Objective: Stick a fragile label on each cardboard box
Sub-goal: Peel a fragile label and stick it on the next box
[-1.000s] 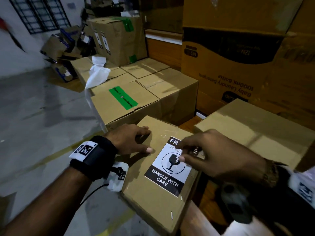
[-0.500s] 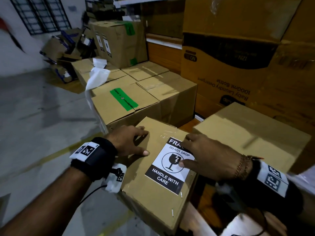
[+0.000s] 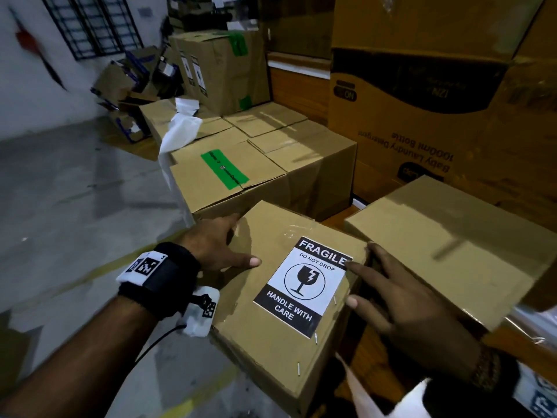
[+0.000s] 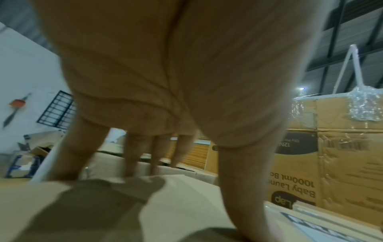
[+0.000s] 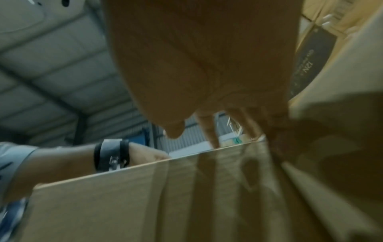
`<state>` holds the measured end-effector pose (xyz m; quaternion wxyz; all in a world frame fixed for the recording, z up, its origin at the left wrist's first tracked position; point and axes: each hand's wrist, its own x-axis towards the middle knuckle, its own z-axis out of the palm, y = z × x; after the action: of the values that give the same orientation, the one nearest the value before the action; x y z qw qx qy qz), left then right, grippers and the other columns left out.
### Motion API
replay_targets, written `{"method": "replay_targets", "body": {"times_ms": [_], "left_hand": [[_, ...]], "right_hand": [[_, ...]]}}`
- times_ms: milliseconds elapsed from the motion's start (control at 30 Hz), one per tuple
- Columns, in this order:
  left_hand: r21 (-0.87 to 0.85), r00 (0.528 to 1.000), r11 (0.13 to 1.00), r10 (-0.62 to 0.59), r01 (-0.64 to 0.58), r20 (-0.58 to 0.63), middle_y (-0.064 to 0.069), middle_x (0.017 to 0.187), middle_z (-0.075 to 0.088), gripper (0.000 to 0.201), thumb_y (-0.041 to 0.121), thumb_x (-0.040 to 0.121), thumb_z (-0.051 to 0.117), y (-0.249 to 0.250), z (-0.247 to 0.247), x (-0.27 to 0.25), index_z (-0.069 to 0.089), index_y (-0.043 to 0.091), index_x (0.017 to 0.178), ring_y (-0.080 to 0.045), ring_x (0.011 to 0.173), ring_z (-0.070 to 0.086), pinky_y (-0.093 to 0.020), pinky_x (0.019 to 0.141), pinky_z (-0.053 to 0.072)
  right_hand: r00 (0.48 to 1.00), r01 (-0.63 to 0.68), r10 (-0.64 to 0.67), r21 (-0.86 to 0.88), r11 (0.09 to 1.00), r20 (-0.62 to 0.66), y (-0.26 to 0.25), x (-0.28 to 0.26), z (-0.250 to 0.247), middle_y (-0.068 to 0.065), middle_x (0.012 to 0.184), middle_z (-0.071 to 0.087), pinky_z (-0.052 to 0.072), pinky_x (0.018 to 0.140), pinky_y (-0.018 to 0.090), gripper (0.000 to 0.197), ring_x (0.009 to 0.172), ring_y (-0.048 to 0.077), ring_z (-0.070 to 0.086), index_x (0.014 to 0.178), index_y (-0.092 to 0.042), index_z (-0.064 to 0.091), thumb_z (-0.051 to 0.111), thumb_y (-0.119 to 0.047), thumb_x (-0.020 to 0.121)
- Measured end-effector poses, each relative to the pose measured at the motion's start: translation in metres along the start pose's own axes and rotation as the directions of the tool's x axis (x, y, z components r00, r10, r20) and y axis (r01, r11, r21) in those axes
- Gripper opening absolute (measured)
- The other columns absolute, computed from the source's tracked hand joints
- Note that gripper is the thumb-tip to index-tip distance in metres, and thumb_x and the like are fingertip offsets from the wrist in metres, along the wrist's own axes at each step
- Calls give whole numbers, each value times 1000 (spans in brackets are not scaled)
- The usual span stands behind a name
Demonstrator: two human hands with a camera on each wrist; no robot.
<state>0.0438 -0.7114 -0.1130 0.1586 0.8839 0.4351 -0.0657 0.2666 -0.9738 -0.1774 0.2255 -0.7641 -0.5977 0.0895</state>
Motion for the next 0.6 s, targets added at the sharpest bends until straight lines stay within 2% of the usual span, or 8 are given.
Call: {"method": "replay_targets", "body": {"times_ms": [67, 133, 267, 400, 433, 500, 600], "left_hand": [[-7, 998, 998, -59, 59, -14, 2, 126, 67, 78, 71, 74, 77, -1, 2, -2, 55, 28, 135, -20, 107, 61, -33, 85, 50], [-62, 996, 994, -89, 89, -1, 4, 115, 70, 64, 66, 73, 80, -5, 2, -5, 64, 27, 121, -16, 99, 62, -33, 80, 49], [-134, 998, 989, -63, 62, -1, 7, 104, 72, 59, 60, 67, 88, -13, -6, -14, 66, 27, 111, -14, 93, 64, -35, 81, 54], [-166, 998, 986, -10, 0, -61, 9, 85, 67, 45, 50, 69, 91, -17, -28, -36, 64, 24, 93, -7, 77, 60, -26, 62, 45], [-184, 997, 982, 15, -29, -75, 9, 86, 69, 45, 50, 68, 92, -19, -33, -42, 65, 23, 94, -7, 78, 61, -26, 63, 46], [-229, 994, 970, 60, -81, -96, 9, 101, 73, 57, 50, 65, 93, -25, -42, -52, 68, 22, 107, -8, 88, 65, -25, 72, 50], [-284, 990, 953, 75, -108, -123, 11, 113, 65, 77, 50, 61, 95, -32, -51, -66, 58, 25, 123, -11, 104, 61, -26, 84, 49]], "right_hand": [[988, -140, 133, 88, 986, 74, -19, 2, 6, -7, 174, -5, 17, 115, 18, 82, 155, 16, 23, 159, -46, 22, 38, -82, 87], [977, -199, 186, 137, 970, 105, -38, 4, 12, -8, 173, -13, 11, 111, 14, 91, 155, 15, 21, 163, -41, 12, 49, -76, 88], [978, -200, 191, 126, 972, 80, -68, 5, 16, -5, 172, -2, 17, 110, 16, 96, 148, 16, 36, 159, -39, 20, 57, -81, 82], [982, -190, 187, 113, 975, 34, -88, 3, 5, -8, 172, -7, 29, 121, 29, 102, 149, 19, 38, 160, -39, 18, 63, -81, 79], [981, -193, 192, 102, 976, 21, -94, 2, 1, -8, 172, -8, 29, 120, 29, 102, 150, 19, 35, 161, -39, 17, 65, -79, 79], [978, -208, 208, 80, 975, 3, -106, -2, -9, -9, 172, -14, 28, 118, 25, 100, 151, 18, 33, 160, -41, 16, 67, -75, 81], [970, -238, 238, -5, 971, -60, -128, -7, -22, -12, 171, -19, 35, 115, 28, 95, 145, 19, 44, 161, -40, 16, 61, -75, 85]]}}
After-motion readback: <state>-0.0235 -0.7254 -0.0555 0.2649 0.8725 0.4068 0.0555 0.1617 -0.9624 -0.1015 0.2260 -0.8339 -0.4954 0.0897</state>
